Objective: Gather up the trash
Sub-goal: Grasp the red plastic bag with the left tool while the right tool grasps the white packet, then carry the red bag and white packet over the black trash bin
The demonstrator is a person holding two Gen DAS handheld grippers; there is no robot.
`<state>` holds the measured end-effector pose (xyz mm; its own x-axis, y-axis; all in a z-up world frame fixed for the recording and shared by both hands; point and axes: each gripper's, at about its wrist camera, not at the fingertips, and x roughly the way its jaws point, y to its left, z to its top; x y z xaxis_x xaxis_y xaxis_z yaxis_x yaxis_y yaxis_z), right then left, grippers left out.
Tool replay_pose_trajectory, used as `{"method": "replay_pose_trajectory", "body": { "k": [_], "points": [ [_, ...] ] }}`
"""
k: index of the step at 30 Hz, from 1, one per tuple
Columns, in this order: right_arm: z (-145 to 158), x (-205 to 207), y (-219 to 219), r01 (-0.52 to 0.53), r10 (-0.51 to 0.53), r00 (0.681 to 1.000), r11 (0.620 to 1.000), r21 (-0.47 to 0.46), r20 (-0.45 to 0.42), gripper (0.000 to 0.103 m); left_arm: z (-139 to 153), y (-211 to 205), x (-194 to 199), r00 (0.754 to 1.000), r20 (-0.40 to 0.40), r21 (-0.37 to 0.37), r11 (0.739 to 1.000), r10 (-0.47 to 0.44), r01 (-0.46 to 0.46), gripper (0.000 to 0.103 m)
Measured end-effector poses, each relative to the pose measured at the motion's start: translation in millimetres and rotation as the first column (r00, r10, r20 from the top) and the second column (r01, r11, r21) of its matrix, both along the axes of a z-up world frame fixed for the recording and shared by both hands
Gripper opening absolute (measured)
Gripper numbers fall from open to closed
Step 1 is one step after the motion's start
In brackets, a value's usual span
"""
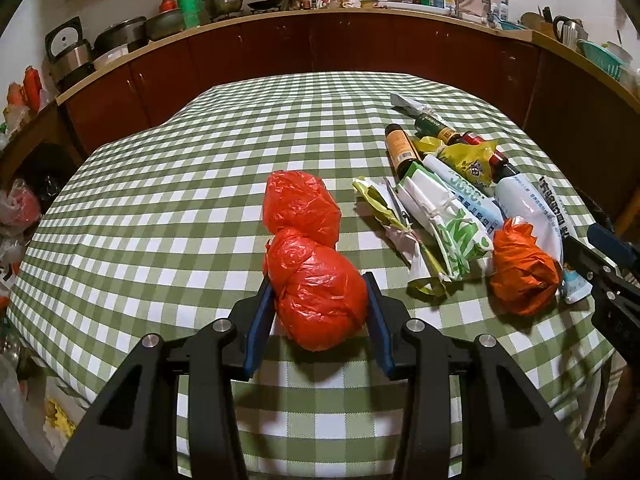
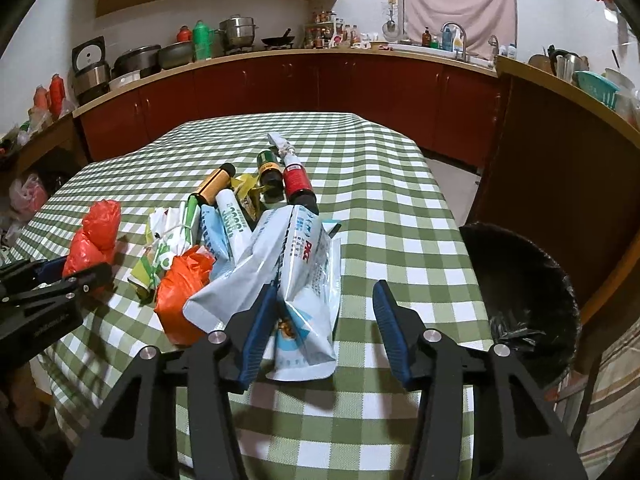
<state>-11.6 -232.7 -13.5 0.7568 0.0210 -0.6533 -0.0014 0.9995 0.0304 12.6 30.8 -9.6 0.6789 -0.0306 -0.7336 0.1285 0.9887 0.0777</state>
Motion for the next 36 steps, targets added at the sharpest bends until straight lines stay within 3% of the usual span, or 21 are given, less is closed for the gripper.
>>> {"method": "replay_pose_trajectory", "body": {
  "k": [6, 12, 14, 16, 28, 36],
  "points": [
    [-1.1, -2.3, 2.8, -0.002, 0.002, 1.0, 1.0, -0.011, 0.008, 0.057, -1.5, 3.1, 0.1, 1.0, -0.003, -0.007, 1.0, 0.013, -0.013, 0.041],
    [-6.6, 1.4, 3.3, 0.001, -0.001, 1.0, 1.0, -0.03, -0.017, 0.057, -2.8, 3.7, -1.3, 1.0, -0.007, -0.005, 1.0, 0.013, -0.013, 0.041],
    [-8.8, 2.2, 3.9, -0.007, 0.006, 1.0, 1.0, -0.024, -0.026, 0.051, -2.6, 3.7, -1.9, 1.0, -0.006, -0.006, 1.0, 0.012, -0.012, 0.041],
    [-11.0, 3.3, 4.7, -0.022, 0.022, 0.999, 1.0, -0.015, -0.04, 0.033, -2.5, 3.7, -2.1, 1.0, -0.005, -0.009, 1.0, 0.011, -0.011, 0.041],
    [1.8, -6.4, -2.1, -0.012, 0.012, 1.0, 1.0, -0.024, 0.001, 0.029, 13.2, -8.6, -12.2, 0.999, 0.026, -0.021, 0.999, -0.024, 0.024, 0.041],
    [14.6, -15.4, -32.7, 0.058, -0.057, 0.998, 0.998, -0.028, 0.031, 0.029, 31.5, -44.8, -13.9, 0.992, 0.061, -0.038, 0.993, -0.112, 0.115, 0.041]
  ]
}}
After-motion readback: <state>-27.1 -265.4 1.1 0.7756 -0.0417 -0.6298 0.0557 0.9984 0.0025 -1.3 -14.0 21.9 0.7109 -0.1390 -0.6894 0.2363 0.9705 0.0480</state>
